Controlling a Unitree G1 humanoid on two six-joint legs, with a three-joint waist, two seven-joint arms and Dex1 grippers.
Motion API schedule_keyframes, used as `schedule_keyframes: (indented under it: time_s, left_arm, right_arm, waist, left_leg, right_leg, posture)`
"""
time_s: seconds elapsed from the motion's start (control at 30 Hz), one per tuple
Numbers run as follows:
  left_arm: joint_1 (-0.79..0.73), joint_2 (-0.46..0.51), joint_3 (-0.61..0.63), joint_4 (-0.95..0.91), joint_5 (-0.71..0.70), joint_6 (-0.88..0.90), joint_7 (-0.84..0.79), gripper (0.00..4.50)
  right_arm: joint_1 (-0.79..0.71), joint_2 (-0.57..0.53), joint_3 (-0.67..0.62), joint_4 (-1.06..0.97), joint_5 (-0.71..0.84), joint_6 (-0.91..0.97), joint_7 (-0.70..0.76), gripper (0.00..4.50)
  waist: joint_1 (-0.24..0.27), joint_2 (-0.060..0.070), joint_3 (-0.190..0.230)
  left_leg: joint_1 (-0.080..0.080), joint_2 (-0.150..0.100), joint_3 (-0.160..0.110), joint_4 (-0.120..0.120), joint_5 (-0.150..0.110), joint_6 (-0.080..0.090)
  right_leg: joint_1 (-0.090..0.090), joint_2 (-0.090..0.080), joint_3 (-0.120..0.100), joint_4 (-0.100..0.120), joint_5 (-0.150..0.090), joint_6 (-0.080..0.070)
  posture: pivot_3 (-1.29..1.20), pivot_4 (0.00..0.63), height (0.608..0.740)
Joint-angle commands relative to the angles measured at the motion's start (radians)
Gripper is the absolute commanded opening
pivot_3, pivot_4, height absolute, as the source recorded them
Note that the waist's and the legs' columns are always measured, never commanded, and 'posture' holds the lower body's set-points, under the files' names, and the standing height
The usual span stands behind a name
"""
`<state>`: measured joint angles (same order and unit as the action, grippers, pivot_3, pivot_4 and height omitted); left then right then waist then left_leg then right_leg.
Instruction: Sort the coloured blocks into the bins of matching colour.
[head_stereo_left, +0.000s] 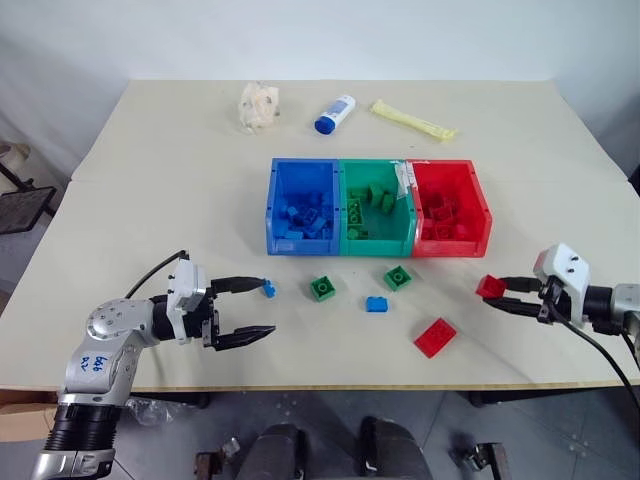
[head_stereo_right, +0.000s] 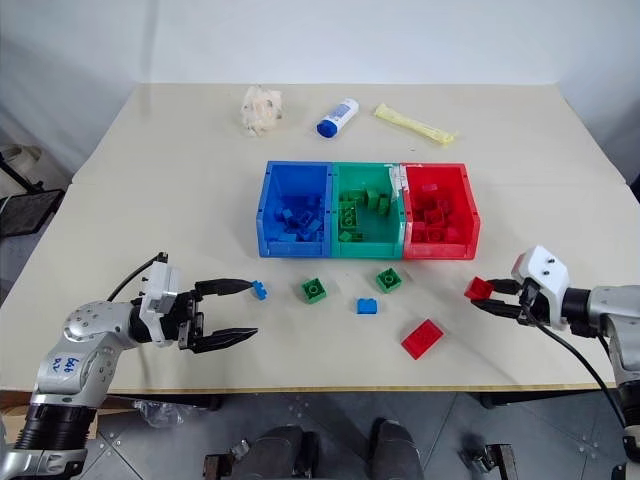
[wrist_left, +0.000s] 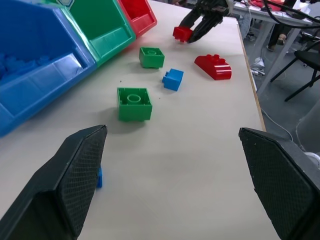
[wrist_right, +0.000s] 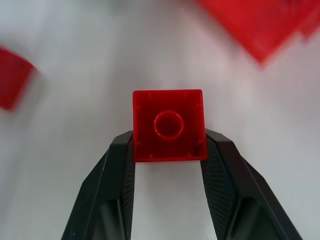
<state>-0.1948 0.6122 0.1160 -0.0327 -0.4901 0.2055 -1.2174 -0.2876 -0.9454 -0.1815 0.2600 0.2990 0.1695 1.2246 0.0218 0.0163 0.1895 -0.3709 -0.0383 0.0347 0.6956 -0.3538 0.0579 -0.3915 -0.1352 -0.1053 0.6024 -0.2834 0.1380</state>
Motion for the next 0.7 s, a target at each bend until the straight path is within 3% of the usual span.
schedule_keyframes:
  time_s: [0.03, 0.3, 0.33, 0.57, 0.7]
  left_arm:
    - [-0.021, 0.000, -0.002, 0.002, -0.019, -0.016, -0.018, 4.50]
    - [-0.082, -0.028, -0.028, 0.079, -0.004, -0.085, -0.060, 4.50]
    - [-0.088, -0.035, -0.031, 0.091, 0.002, -0.111, -0.066, 4.50]
    - [-0.101, -0.056, -0.034, 0.137, 0.010, -0.202, -0.090, 4.50]
    - [-0.106, -0.046, -0.047, 0.170, 0.028, -0.238, -0.120, 4.50]
  right_arm:
    - [-0.062, -0.007, -0.054, -0.125, 0.062, 0.089, -0.061, 1.46]
    - [-0.403, 0.128, 0.057, 0.078, -0.056, 0.068, -0.257, 1.46]
    - [-0.439, 0.146, 0.069, 0.115, -0.072, 0.062, -0.276, 2.19]
    - [-0.491, 0.166, 0.091, 0.156, -0.092, 0.035, -0.257, 4.36]
    - [-0.437, 0.135, 0.075, 0.083, -0.064, 0.053, -0.198, 4.46]
  waist:
    - [-0.002, 0.000, 0.000]
    - [-0.007, 0.000, 0.000]
    - [-0.008, 0.000, 0.000]
    - [-0.007, 0.000, 0.000]
    - [-0.009, 0.000, 0.000]
  left_leg:
    - [0.000, 0.000, 0.000, 0.000, 0.000, 0.000]
    - [0.000, 0.001, 0.000, 0.000, -0.001, -0.001]
    - [-0.001, 0.000, 0.000, 0.000, -0.001, -0.001]
    - [-0.003, -0.001, -0.001, -0.001, 0.000, -0.001]
    - [-0.003, 0.000, 0.000, 0.000, 0.000, 0.000]
  right_leg:
    - [0.000, 0.000, 0.000, 0.000, 0.000, 0.000]
    - [-0.001, 0.001, 0.000, 0.000, 0.000, 0.000]
    - [-0.001, 0.001, -0.001, 0.000, 0.000, 0.000]
    - [-0.002, 0.001, -0.002, 0.000, 0.000, 0.000]
    - [-0.002, 0.002, -0.002, 0.001, 0.000, 0.000]
  posture:
    - [0.00, 0.150, 0.740]
    - [0.00, 0.150, 0.740]
    - [0.00, 0.150, 0.740]
    - [0.00, 0.150, 0.740]
    - [0.00, 0.150, 0.740]
